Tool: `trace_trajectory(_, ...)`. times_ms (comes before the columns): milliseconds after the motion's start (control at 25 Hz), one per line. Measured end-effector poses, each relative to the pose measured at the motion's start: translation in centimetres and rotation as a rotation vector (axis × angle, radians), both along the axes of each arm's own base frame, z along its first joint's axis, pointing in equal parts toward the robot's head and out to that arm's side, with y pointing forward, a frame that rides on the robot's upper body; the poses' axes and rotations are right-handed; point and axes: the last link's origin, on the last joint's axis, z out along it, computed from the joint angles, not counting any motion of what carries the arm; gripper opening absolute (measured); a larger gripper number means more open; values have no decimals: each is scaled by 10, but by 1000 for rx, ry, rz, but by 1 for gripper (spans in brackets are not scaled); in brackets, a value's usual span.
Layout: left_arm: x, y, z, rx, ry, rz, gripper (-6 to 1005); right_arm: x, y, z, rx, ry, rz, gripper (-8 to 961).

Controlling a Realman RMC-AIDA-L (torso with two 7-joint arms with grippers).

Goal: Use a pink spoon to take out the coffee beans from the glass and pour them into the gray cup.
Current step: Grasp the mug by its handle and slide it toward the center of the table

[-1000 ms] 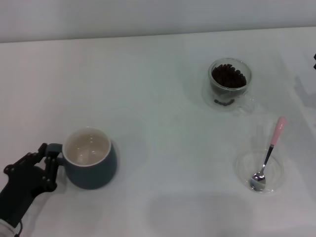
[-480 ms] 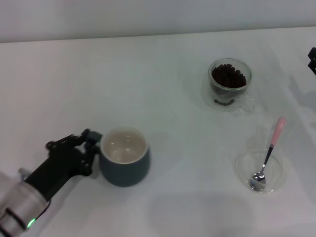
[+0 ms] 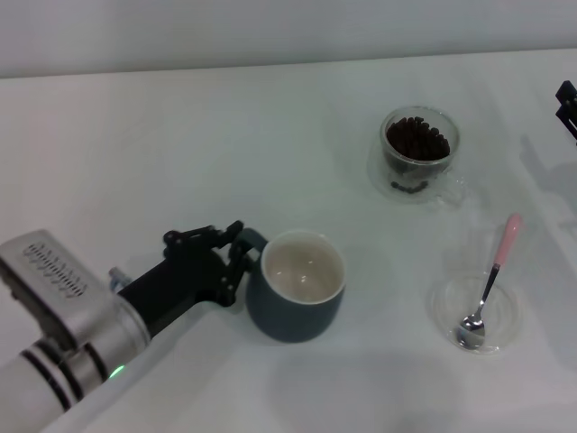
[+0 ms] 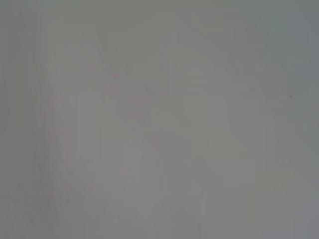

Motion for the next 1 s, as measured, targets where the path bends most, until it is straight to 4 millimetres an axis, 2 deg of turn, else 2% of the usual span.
trace_trajectory(320,19,15,-4,-24,-6,-26,144,-2,0,1,4,1,11,785)
trace_trajectory(480,19,22,-5,-34,16,-11,146,-2,0,1,5,0,12,785)
trace_trajectory(1000,20,23,-6,-45,24,-15,155,-1,0,4,11,-7,10,785)
